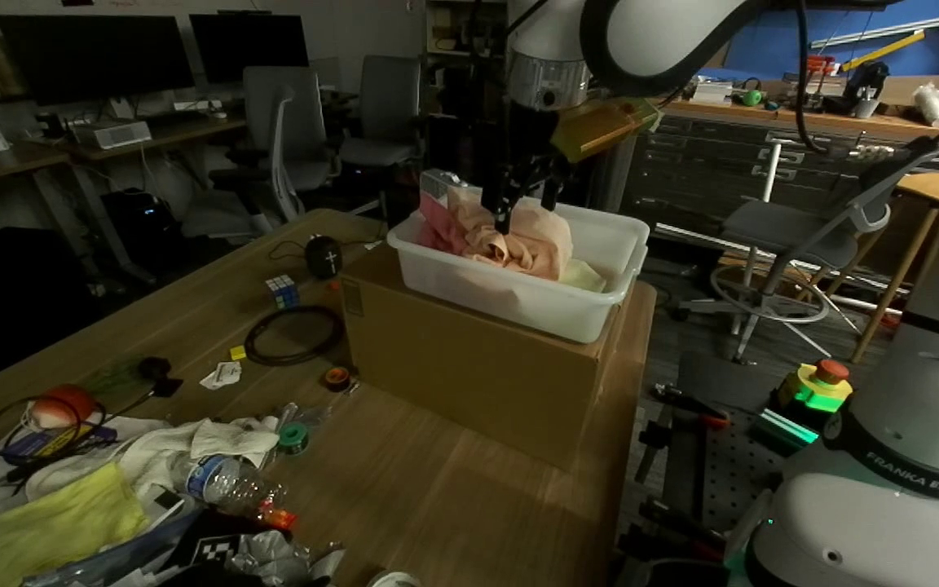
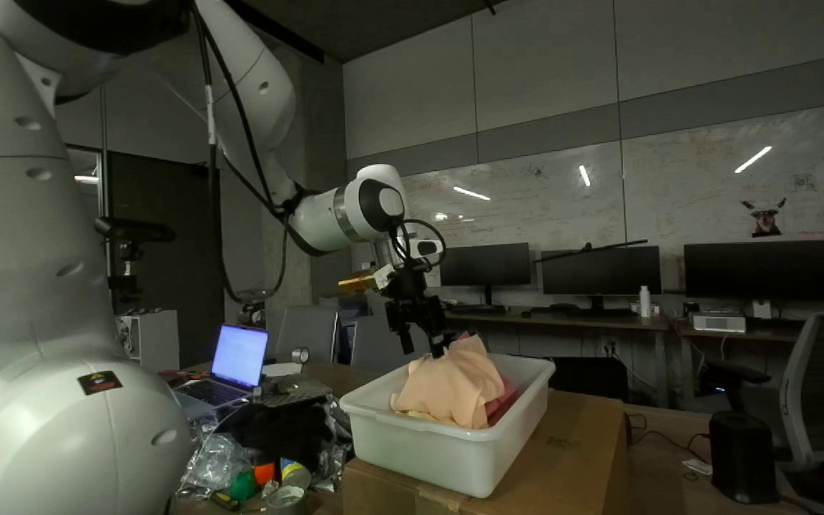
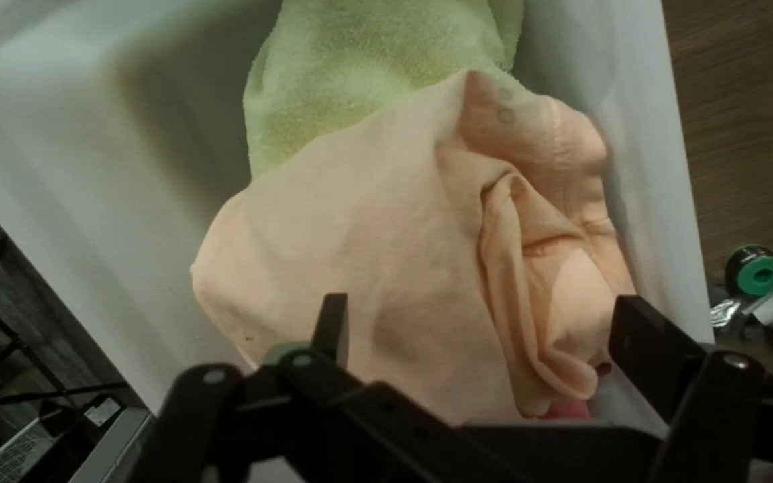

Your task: Put the clothes in the plastic box and put them on the table

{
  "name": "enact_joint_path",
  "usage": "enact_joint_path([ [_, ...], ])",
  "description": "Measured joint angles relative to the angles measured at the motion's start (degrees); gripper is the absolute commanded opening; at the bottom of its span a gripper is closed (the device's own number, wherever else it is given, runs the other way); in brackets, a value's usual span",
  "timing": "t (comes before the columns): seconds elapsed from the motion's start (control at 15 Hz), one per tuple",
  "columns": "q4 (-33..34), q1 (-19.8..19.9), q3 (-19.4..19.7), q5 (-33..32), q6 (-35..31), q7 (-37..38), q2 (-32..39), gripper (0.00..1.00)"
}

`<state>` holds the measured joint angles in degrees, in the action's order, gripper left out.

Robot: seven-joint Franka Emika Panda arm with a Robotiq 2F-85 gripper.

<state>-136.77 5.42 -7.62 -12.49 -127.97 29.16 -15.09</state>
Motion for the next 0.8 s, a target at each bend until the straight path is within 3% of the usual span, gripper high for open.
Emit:
enact_joint_path([
  [0.47,2.2,0.2,2.3,-7.6,-0.1,1.5,5.4,1.0],
  [0.53,2.5,0.2,2.7,-8.2,-0.1,1.6,6.0,0.95],
  [0.6,2.8,0.2,3.1,-8.7,-0.2,1.6,6.6,0.75],
  [0.8,3.7,0.2,3.9,-8.8,-0.7,1.6,8.0,0.51],
])
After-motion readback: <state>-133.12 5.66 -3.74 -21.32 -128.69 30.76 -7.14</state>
